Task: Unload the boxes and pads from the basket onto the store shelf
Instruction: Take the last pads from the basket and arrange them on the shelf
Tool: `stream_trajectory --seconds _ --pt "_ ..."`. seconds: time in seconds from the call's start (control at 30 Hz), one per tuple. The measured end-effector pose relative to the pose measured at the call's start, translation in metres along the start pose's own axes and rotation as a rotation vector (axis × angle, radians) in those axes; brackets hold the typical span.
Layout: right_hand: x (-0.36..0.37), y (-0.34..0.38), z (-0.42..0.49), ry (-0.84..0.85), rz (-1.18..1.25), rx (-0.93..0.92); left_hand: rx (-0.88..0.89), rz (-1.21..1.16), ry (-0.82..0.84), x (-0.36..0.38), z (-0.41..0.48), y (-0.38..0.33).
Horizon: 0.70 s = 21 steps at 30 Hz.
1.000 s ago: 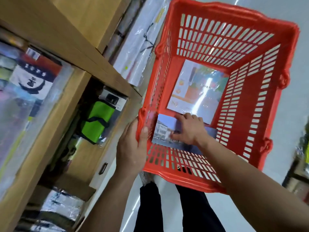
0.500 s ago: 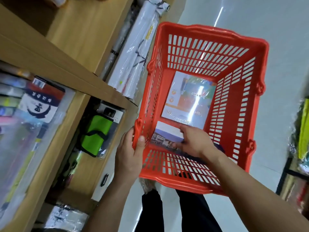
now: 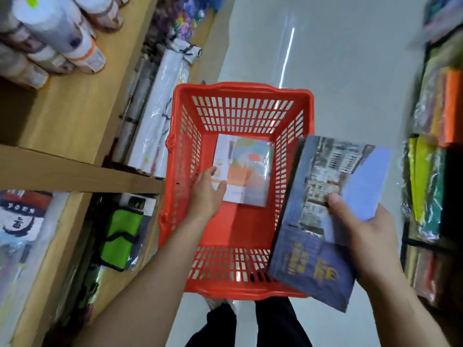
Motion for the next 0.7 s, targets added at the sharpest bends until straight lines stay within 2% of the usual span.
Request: stream_trajectory --seconds 0.13,0.23,0.4,0.57,0.7 --pt "-0.024 -0.024 0.002 -0.031 0.004 0.057 -0.126 0.174 0.164 0.062 0.034 0.035" --pt "-0.021 -0.038 0.004 -0.021 -0.016 0.065 -0.148 0.199 0.151 0.084 0.040 0.044" --pt "-0.007 -0.065 0.010 0.042 0.049 0.155 -0.272 0.116 0.093 0.082 0.045 0.058" --pt "-0.008 -0.069 0.014 0.055 0.067 0.154 -0.360 0.059 0.141 0.090 0.051 0.064" --pt "-0.008 -0.070 0.015 0.055 0.052 0.153 -0.350 -0.149 0.150 0.094 0.049 0.065"
Point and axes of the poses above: each hand's wrist, its own z-axis towards the middle knuckle, its own x-axis out of the palm, y = z × x, the point moved 10 cm from there along z, towards the middle knuckle, and after that the axes turned 14 degrees about z, right-handed, at the moved point
